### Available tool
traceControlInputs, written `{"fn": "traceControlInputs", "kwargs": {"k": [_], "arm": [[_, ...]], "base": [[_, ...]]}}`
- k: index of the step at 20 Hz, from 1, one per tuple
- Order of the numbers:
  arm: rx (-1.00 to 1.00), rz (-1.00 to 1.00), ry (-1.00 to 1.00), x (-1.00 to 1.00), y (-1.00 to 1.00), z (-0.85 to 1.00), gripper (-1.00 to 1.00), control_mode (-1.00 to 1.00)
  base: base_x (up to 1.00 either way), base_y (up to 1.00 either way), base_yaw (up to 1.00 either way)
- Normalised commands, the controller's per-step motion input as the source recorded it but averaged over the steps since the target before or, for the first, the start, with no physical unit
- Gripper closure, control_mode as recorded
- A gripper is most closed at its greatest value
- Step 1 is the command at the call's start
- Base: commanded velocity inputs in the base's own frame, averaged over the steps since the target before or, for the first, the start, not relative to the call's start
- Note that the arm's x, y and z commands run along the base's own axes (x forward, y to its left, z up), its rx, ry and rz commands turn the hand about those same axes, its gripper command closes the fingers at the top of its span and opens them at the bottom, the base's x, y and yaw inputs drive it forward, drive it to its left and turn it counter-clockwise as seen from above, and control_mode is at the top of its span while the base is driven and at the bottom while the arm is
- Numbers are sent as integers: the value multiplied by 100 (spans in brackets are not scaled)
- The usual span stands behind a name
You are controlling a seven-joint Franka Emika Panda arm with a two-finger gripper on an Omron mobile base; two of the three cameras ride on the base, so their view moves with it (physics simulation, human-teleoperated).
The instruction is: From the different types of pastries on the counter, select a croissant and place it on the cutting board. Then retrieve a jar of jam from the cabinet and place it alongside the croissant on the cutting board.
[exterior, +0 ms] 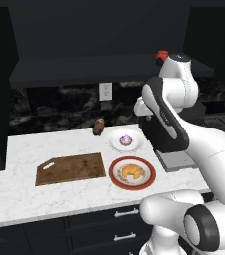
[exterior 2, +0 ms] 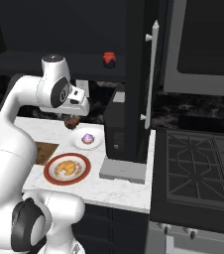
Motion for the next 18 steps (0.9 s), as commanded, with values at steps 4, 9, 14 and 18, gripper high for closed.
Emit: {"fn": "traceControlInputs", "kwargs": {"k": [4, 9, 14, 18], "arm": [[-1, 0, 0, 0, -2, 0, -100, -100], [-1, 0, 0, 0, 0, 0, -100, -100], [-1, 0, -1, 0, 1, 0, -100, -100], [0, 0, 1, 0, 0, 0, -100, -100]], "base": [[0, 0, 0], [0, 0, 0], [0, 0, 0], [0, 0, 0]]}}
